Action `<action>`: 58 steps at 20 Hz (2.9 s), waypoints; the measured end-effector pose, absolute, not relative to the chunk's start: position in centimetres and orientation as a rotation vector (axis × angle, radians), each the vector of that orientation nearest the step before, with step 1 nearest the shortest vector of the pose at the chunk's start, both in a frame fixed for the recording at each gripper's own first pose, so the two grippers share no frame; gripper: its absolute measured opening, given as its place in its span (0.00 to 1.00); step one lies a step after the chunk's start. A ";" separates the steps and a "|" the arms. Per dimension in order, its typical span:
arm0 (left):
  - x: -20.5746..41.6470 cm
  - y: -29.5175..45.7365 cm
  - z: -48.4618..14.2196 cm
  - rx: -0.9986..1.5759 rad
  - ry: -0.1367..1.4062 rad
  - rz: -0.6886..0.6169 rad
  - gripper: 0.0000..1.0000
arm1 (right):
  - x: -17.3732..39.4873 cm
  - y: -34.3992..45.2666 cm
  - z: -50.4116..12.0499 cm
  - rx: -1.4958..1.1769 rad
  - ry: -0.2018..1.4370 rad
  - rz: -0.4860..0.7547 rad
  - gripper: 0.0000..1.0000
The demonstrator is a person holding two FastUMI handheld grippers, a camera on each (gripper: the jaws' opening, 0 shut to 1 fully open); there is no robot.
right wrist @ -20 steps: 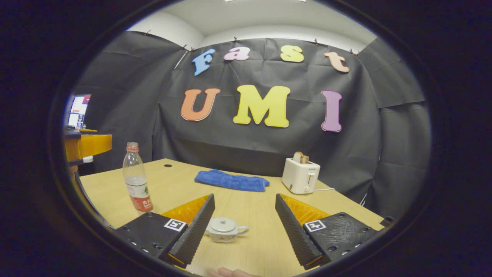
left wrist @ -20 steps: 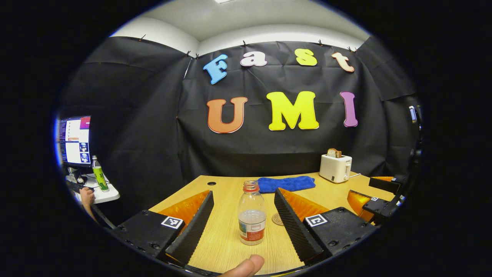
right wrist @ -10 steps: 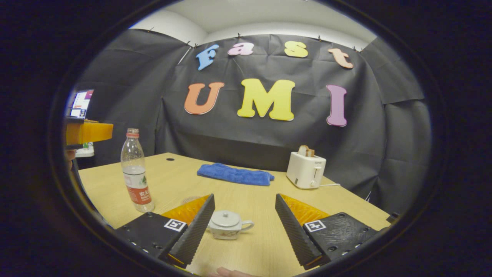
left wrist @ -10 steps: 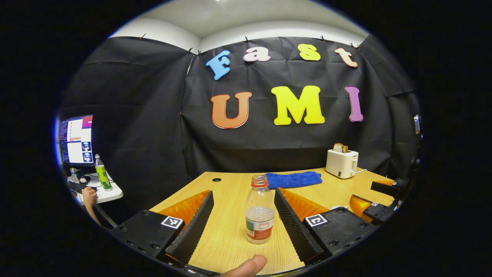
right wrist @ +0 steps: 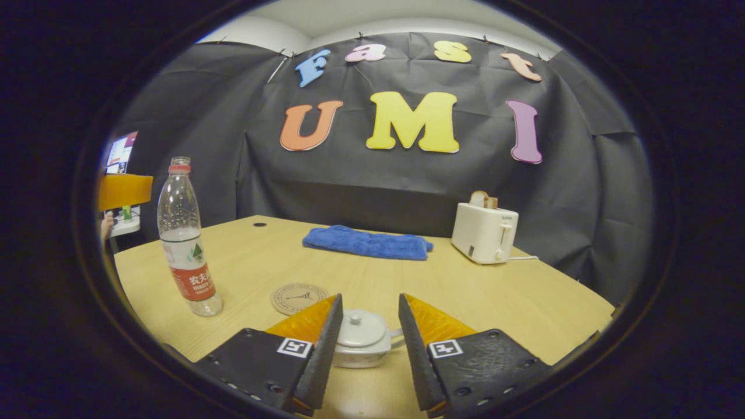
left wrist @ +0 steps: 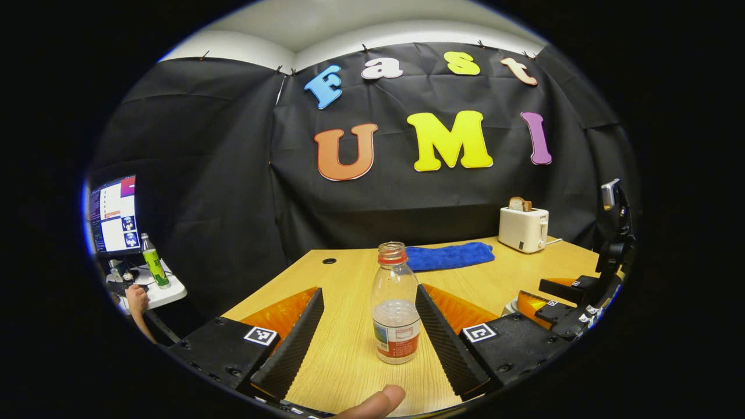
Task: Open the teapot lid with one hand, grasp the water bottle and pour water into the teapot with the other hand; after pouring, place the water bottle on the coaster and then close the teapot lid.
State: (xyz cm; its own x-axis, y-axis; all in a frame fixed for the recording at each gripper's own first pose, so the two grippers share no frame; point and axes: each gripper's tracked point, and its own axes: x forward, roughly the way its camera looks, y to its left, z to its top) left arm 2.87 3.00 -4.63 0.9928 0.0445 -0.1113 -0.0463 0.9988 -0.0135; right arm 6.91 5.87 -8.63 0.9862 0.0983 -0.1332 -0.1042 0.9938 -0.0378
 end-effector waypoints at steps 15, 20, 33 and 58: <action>3.8 0.9 -6.2 -0.066 0.138 -0.036 0.99 | 6.9 6.1 -7.5 0.000 0.135 0.130 0.00; 4.5 0.5 -7.2 -0.070 0.140 -0.054 0.99 | 6.2 4.0 -4.8 -0.002 0.066 0.104 0.00; 8.7 -0.1 -11.6 -0.064 0.080 -0.085 0.99 | 3.0 -2.3 -3.3 -0.069 -0.002 0.080 0.02; 8.2 -5.8 -10.6 0.755 0.239 -0.078 0.77 | 1.7 -11.7 -6.6 -0.015 0.049 0.033 0.00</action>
State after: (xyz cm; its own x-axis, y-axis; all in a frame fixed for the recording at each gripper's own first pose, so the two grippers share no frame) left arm 8.24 -5.76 -10.55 0.9701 0.0151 -0.2424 0.1558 0.7268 0.6689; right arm 1.65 -11.66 -6.61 0.9982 0.0327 -0.0494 -0.0334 0.9993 -0.0139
